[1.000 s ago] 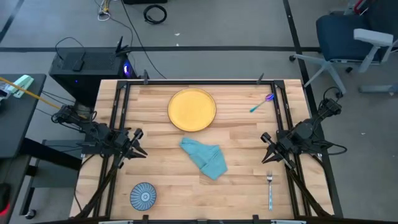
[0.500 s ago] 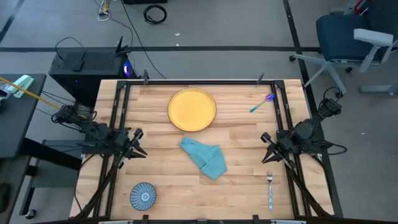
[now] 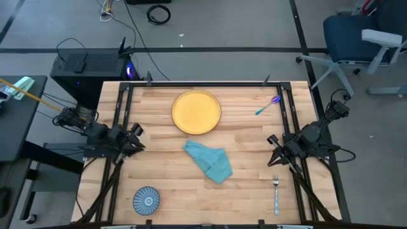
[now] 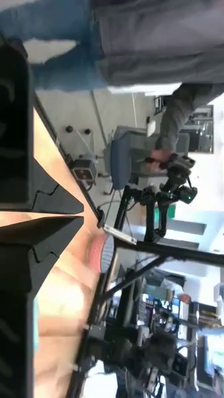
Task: Set table place
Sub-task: Move the blue napkin to the middle left of the table
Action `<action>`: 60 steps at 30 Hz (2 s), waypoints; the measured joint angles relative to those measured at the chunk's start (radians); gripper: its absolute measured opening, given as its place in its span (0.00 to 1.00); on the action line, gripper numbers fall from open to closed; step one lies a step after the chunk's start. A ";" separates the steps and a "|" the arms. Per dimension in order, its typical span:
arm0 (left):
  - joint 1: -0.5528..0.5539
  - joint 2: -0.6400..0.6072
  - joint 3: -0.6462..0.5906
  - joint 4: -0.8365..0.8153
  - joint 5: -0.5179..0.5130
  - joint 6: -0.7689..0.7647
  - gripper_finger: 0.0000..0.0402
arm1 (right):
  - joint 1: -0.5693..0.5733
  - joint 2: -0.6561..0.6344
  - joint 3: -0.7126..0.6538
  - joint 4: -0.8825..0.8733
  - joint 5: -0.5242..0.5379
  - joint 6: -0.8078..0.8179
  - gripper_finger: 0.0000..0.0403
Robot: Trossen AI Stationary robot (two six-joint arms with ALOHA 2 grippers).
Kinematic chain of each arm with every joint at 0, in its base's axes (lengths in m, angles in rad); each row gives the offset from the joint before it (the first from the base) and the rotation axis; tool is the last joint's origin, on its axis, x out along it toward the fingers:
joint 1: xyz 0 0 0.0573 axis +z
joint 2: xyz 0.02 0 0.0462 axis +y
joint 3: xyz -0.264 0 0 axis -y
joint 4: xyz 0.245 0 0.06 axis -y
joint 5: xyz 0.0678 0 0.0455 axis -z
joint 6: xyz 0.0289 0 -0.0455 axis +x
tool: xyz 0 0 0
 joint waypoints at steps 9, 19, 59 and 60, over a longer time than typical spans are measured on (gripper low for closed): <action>0.000 0.000 0.000 0.513 -0.016 0.000 0.15 | 0.000 0.000 0.000 0.417 0.100 -0.016 0.06; 0.000 0.000 0.000 0.615 -0.016 0.058 0.13 | 0.000 0.000 0.000 0.819 0.101 0.006 0.06; 0.000 0.000 0.000 0.607 -0.016 0.079 0.13 | -0.030 0.708 1.247 -0.981 1.038 1.008 0.06; 0.000 0.000 0.000 0.606 -0.016 0.079 0.13 | -0.045 0.742 1.270 -1.079 1.018 1.103 0.06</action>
